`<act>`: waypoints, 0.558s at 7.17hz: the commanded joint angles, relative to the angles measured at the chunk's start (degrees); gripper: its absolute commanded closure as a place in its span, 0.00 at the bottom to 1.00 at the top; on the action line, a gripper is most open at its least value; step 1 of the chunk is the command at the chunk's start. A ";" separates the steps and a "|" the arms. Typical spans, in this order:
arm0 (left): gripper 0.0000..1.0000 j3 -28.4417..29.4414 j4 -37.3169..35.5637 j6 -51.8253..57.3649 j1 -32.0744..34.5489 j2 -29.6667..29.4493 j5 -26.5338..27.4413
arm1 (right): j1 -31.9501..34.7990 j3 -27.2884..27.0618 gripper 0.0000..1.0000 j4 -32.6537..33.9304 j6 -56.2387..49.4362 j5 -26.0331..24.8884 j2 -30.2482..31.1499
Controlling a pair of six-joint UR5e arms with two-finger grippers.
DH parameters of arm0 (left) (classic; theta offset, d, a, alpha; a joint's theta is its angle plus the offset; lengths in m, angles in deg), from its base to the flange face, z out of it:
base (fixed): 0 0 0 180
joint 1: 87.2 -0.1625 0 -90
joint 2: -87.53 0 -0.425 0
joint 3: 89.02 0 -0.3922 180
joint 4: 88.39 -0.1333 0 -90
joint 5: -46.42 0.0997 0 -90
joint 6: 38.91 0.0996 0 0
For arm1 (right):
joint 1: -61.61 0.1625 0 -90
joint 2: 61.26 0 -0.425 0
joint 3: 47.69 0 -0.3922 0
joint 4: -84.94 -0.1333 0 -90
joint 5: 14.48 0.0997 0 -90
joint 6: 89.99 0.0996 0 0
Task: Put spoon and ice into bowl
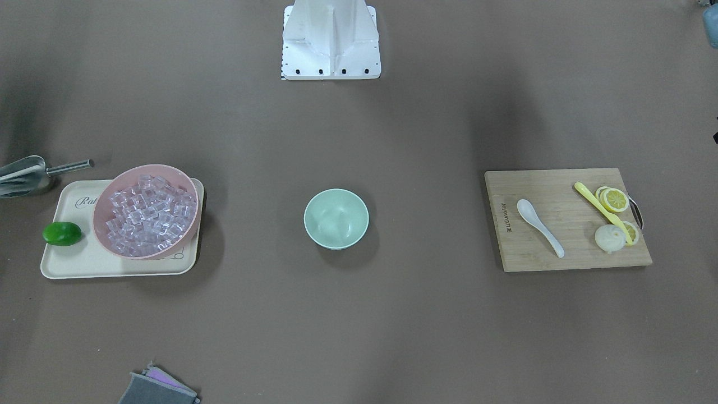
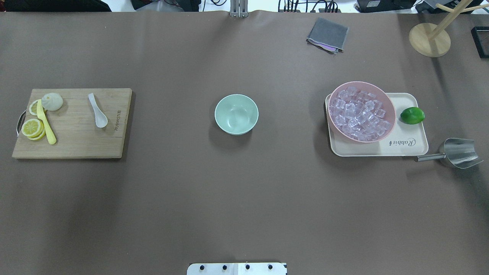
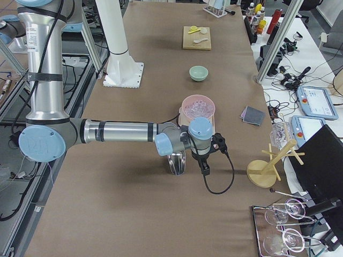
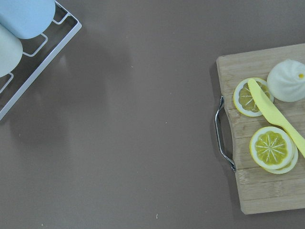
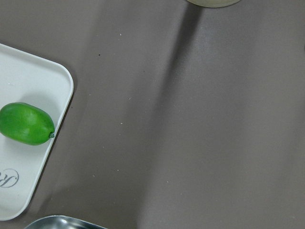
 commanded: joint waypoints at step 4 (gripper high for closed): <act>0.02 0.64 0.09 0.05 -0.53 -0.65 0.08 | 0.04 -0.14 0.00 0.08 -0.42 0.00 0.01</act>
